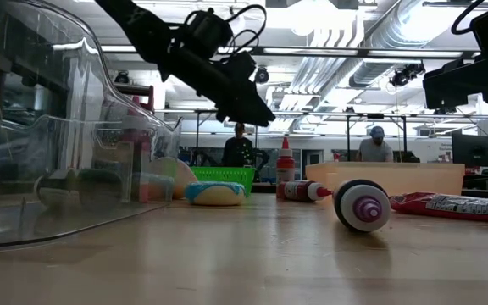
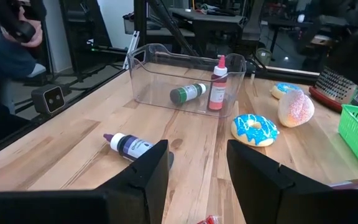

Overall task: Pick & Place Food Item
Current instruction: Put the orange food coloring bottle into the transparent bin

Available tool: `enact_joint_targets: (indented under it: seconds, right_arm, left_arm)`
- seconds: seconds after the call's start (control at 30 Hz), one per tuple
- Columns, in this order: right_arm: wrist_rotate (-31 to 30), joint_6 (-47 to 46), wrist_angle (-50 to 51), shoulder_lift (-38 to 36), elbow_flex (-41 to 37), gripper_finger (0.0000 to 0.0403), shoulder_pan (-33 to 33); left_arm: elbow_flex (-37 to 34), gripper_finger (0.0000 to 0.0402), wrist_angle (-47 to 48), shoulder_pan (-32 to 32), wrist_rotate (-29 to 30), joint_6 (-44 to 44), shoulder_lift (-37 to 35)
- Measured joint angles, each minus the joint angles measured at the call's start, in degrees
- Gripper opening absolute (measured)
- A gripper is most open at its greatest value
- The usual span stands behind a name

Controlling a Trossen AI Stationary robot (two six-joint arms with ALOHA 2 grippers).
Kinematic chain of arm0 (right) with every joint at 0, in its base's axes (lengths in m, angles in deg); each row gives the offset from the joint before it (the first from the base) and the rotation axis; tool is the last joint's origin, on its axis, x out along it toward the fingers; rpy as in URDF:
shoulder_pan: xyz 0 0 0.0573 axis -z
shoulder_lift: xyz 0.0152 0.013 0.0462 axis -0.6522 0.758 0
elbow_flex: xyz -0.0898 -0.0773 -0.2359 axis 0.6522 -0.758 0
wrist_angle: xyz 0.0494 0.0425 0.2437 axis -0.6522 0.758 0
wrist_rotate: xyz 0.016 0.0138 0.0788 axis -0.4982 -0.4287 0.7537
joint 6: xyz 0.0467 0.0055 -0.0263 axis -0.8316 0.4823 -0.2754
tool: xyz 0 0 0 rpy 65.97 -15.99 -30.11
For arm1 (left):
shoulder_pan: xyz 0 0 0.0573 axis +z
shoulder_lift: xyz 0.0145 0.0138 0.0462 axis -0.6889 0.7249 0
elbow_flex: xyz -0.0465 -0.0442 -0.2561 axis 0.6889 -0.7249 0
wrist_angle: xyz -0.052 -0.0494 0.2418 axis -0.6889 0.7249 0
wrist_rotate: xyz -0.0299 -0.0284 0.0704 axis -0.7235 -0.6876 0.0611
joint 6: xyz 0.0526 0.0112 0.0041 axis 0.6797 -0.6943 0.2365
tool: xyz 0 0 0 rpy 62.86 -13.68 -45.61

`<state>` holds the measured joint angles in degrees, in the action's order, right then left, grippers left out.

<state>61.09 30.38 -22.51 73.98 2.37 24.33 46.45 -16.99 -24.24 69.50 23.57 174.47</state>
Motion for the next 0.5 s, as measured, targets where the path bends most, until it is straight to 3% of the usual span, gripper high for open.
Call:
enact_joint_targets:
  seconds: [0.3,0.5]
  right_arm:
    - [0.0,0.0,0.0,0.0,0.0,0.0152,0.0]
    - [0.0,0.0,0.0,0.0,0.0,0.0152,0.0]
  left_arm:
    - [0.5,0.0183,0.5,0.4,6.6,5.4,0.7]
    - [0.5,0.0183,-0.3,0.3,7.1,5.1,1.7]
